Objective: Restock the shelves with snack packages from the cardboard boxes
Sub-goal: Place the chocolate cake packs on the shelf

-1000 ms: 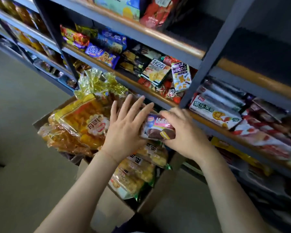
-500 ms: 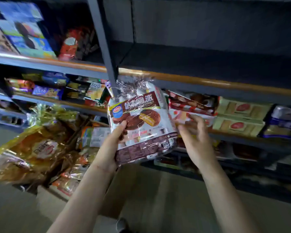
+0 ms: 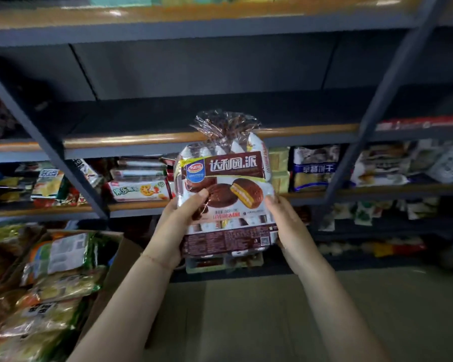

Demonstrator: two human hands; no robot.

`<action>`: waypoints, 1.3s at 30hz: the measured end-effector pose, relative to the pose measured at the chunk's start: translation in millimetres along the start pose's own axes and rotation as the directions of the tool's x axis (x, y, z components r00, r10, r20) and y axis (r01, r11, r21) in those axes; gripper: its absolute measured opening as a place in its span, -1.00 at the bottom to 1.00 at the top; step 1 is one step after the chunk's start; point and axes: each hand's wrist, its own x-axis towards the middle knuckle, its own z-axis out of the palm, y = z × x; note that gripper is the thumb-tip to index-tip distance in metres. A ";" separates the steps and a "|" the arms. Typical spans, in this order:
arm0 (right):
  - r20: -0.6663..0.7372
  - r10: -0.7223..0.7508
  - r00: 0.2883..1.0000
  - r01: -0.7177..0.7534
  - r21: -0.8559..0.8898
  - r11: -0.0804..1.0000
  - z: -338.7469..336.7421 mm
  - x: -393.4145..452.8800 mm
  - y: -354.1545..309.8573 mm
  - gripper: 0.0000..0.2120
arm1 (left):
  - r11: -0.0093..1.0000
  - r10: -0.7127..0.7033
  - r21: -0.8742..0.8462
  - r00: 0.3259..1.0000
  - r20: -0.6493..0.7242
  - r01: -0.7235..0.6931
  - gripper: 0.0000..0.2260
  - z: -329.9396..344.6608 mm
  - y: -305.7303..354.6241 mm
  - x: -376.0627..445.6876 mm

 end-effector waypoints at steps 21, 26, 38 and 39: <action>-0.399 -0.181 0.899 0.127 -0.157 0.979 -79.4 -26.9 -22.4 -0.59 | 0.818 0.144 0.523 0.965 0.219 -0.241 -0.57 98.5 -18.6 14.1; -0.151 -0.421 0.894 0.311 -0.466 0.828 -85.9 -51.5 -33.4 -0.54 | 0.955 0.132 0.192 0.902 0.412 -0.228 -0.37 164.5 -46.2 12.4; -0.717 -0.371 0.590 0.336 -0.200 0.920 -215.9 -85.4 -44.2 -0.79 | 0.959 -0.181 -0.082 0.811 0.556 0.271 -0.37 234.8 -70.2 50.7; -0.723 -0.350 0.595 0.321 -0.185 0.929 -224.6 -81.3 -42.5 -0.80 | 0.955 -0.189 -0.076 0.788 0.586 0.285 -0.26 244.7 -74.4 57.3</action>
